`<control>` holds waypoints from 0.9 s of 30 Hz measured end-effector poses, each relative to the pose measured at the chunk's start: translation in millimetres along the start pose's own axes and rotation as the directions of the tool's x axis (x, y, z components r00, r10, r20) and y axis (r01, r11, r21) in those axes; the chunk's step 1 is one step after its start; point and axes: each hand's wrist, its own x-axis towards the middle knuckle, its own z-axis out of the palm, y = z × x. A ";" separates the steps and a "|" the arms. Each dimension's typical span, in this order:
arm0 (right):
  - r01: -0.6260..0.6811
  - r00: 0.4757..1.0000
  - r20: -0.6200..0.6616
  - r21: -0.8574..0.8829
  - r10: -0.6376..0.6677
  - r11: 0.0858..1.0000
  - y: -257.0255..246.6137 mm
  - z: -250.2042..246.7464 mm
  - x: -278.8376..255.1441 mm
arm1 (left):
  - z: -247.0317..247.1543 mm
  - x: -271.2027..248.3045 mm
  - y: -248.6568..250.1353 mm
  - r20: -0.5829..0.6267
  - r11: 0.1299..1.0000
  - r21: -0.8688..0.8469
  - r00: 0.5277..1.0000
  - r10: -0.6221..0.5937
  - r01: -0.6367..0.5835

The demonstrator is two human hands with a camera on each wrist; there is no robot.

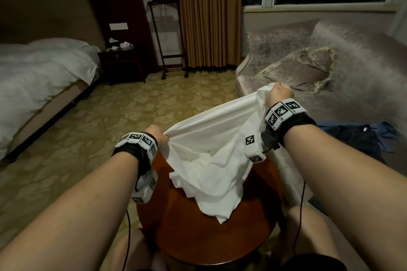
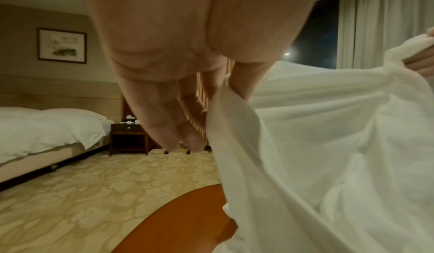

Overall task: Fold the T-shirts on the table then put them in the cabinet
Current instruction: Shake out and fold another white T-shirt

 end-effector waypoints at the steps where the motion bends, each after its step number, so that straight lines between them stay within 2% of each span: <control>1: 0.008 1.000 -0.014 -0.074 -0.009 0.997 -5.0 -4.2 -8.0 | 0.0 2.9 -3.4 -0.025 0.995 -0.096 1.000 -0.010 0.007; 3: 0.057 0.998 0.001 -0.217 -0.058 0.975 -8.5 -7.7 -21.1 | 1.4 10.6 -6.5 -0.026 0.949 -0.314 1.000 -0.011 0.002; 6: 0.214 0.968 0.205 -0.357 -0.148 0.909 -7.1 4.3 -24.7 | 2.0 10.5 4.3 -0.004 0.829 -0.558 0.999 0.047 -0.041; 7: 0.267 0.948 0.267 -0.366 -0.174 0.892 -5.7 9.2 -31.3 | 0.9 8.0 10.4 0.001 0.805 -0.590 0.997 0.075 -0.060; 9: 0.208 0.907 0.407 -0.206 -0.110 0.956 -3.6 18.4 -46.4 | -2.7 -1.4 26.0 0.028 0.785 -0.610 0.987 0.157 -0.108; 10: 0.231 0.845 0.521 -0.160 -0.116 0.960 -2.3 21.3 -55.6 | -4.0 -6.0 32.9 0.052 0.785 -0.605 0.977 0.207 -0.135; 12: 0.308 0.677 0.729 -0.153 -0.103 0.939 -4.8 25.3 -75.7 | -7.1 -17.4 48.0 0.105 0.776 -0.603 0.946 0.308 -0.185; 14: 0.394 0.522 0.851 -0.172 -0.066 0.903 -3.3 35.5 -84.2 | -8.9 -26.8 59.4 0.144 0.757 -0.613 0.910 0.389 -0.227; 15: 0.401 0.471 0.880 -0.148 -0.065 0.904 -3.8 40.3 -87.3 | -10.3 -31.7 63.3 0.154 0.750 -0.618 0.898 0.413 -0.238; 16: 0.407 0.459 0.886 -0.140 -0.069 0.902 -3.0 44.9 -88.2 | -11.4 -34.2 65.7 0.157 0.745 -0.622 0.893 0.422 -0.242; 17: 0.436 0.477 0.875 -0.151 -0.085 0.887 -1.3 48.4 -87.0 | -12.7 -35.4 67.3 0.150 0.752 -0.614 0.900 0.408 -0.239; 19: 0.468 0.552 0.826 -0.195 -0.112 0.862 1.3 51.7 -80.4 | -12.5 -32.3 66.4 0.111 0.801 -0.545 0.926 0.361 -0.247; 23: 0.383 0.695 0.708 -0.217 -0.126 0.898 1.2 48.7 -61.0 | -7.1 -27.6 52.3 0.169 0.929 -0.265 0.936 0.310 -0.260; 25: 0.317 0.761 0.641 -0.238 -0.097 0.918 -0.7 45.1 -50.1 | -1.9 -25.6 44.0 0.170 0.950 -0.214 0.949 0.264 -0.226; 27: 0.282 0.798 0.599 -0.273 -0.067 0.920 -4.6 37.6 -44.5 | 1.9 -23.2 37.8 0.161 0.955 -0.223 0.959 0.235 -0.197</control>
